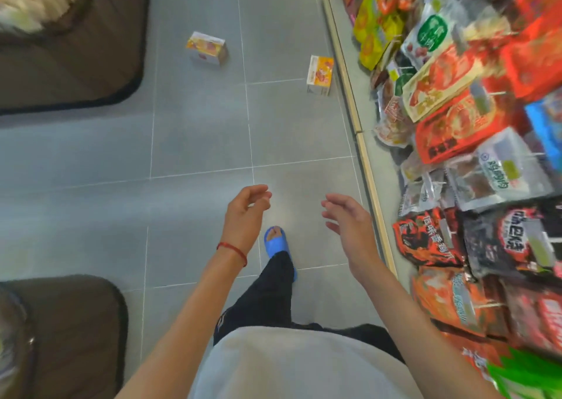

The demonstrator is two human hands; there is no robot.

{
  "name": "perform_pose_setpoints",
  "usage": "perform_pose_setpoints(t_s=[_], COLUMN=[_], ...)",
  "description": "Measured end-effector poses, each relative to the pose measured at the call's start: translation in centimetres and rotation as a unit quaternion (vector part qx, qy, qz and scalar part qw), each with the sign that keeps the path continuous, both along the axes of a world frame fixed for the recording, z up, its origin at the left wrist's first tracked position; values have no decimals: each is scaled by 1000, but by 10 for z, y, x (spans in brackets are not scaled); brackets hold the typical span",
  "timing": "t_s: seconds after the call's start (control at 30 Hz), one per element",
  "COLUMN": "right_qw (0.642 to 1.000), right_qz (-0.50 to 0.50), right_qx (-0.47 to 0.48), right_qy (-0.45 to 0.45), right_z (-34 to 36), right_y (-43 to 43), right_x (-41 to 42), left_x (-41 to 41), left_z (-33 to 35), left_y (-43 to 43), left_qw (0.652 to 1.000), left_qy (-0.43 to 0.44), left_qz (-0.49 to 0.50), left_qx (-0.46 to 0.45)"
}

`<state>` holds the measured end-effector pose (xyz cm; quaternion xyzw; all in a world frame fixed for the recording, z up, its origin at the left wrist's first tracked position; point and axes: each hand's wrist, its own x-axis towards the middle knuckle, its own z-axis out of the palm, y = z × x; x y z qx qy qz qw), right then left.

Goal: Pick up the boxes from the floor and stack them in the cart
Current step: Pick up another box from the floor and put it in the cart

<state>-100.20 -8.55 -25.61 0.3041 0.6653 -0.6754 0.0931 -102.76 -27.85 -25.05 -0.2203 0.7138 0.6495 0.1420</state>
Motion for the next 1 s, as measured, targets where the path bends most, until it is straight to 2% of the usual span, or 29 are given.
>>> perform_pose_setpoints(t_s=[0.4, 0.67, 0.77, 1.0], right_qw=[999, 998, 999, 996], right_qz=[-39, -58, -36, -48], right_qx=[-3, -12, -8, 5], right_qy=[-17, -18, -18, -78], right_z=[2, -17, -20, -31], right_y=[2, 49, 65, 87], right_x=[-276, -478, -546, -689], left_x=[-287, -489, -561, -714], left_z=[2, -19, -22, -37], left_y=[17, 47, 61, 79], left_qw=[998, 997, 997, 994], left_qy=[-32, -59, -56, -74], left_qz=[-47, -44, -49, -71], left_qx=[0, -25, -24, -28])
